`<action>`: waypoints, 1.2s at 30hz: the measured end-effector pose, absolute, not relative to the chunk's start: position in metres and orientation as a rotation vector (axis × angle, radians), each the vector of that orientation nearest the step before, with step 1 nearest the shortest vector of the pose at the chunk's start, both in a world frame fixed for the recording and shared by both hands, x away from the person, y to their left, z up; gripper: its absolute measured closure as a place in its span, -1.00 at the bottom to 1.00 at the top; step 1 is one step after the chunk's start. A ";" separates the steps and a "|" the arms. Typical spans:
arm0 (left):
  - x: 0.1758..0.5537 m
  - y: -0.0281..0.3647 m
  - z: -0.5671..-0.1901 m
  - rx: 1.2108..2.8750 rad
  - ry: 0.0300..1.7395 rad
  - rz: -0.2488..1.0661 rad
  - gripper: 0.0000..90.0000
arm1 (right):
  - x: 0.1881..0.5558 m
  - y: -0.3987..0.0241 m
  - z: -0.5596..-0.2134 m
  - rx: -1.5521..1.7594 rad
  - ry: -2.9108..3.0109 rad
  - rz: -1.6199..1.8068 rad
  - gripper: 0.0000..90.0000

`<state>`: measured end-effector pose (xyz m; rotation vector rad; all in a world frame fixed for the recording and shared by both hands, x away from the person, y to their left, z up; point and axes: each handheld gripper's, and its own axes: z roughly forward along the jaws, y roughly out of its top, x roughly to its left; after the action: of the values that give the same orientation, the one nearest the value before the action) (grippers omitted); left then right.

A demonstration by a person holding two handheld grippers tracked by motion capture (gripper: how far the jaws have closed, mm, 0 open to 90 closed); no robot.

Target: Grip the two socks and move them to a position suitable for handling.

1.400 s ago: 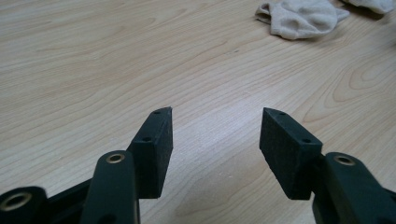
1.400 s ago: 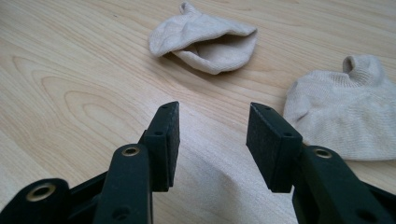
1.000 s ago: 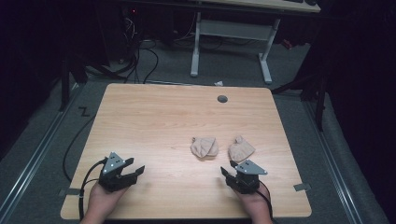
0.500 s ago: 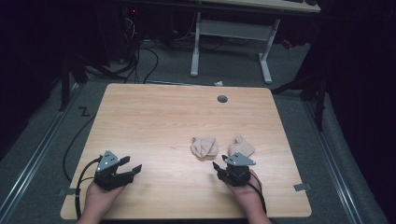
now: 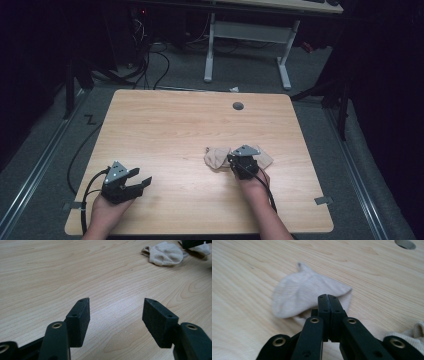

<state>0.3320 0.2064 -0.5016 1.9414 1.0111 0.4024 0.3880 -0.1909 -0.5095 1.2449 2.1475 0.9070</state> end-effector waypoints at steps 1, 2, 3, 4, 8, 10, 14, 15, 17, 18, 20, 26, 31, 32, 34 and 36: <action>0.332 0.207 -0.502 1.941 1.015 0.403 -0.10 | 0.390 -0.192 -0.511 1.261 2.152 0.887 1.00; 0.332 0.207 -0.502 1.942 1.018 0.401 -0.08 | 0.393 -0.192 -0.512 1.271 2.160 0.872 1.00; 0.331 0.208 -0.501 1.937 1.020 0.396 -0.06 | 0.395 -0.192 -0.513 1.273 2.168 0.873 1.00; 0.331 0.208 -0.501 1.937 1.020 0.396 -0.04 | 0.395 -0.192 -0.513 1.273 2.168 0.873 1.00; 0.326 0.208 -0.496 1.913 1.009 0.407 -0.01 | 0.396 -0.180 -0.521 1.230 2.251 0.789 1.00; 0.325 0.207 -0.494 1.908 1.003 0.404 -0.01 | 0.393 -0.177 -0.522 1.229 2.261 0.810 1.00; 0.326 0.203 -0.496 1.932 0.986 0.397 -0.01 | 0.382 -0.173 -0.522 1.194 2.293 0.826 1.00; 0.326 0.203 -0.497 1.934 0.986 0.394 -0.01 | 0.378 -0.171 -0.522 1.180 2.300 0.830 1.00; 0.327 0.201 -0.498 1.944 0.986 0.391 0.00 | 0.370 -0.168 -0.522 1.161 2.317 0.843 1.00; 0.327 0.201 -0.499 1.947 0.985 0.393 0.01 | 0.367 -0.167 -0.522 1.149 2.323 0.846 1.00; 0.326 0.200 -0.499 1.949 0.982 0.395 0.02 | 0.360 -0.165 -0.522 1.134 2.333 0.857 1.00; 0.325 0.199 -0.498 1.958 0.978 0.402 0.01 | 0.339 -0.159 -0.522 1.093 2.375 0.889 1.00; 0.326 0.198 -0.500 1.960 0.978 0.401 0.01 | 0.319 -0.147 -0.523 1.035 2.424 0.940 0.99; 0.326 0.198 -0.500 1.961 0.977 0.401 0.01 | 0.317 -0.144 -0.523 1.026 2.435 0.947 0.99; 0.326 0.197 -0.499 1.962 0.976 0.402 0.01 | 0.314 -0.140 -0.524 1.011 2.446 0.954 0.99; 0.325 0.196 -0.499 1.962 0.972 0.402 0.01 | 0.310 -0.130 -0.524 0.973 2.464 0.959 0.98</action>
<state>0.3252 0.1964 -0.4991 1.9623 0.9719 0.4023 0.3102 -0.1302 -0.5238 0.9729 2.4641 0.9591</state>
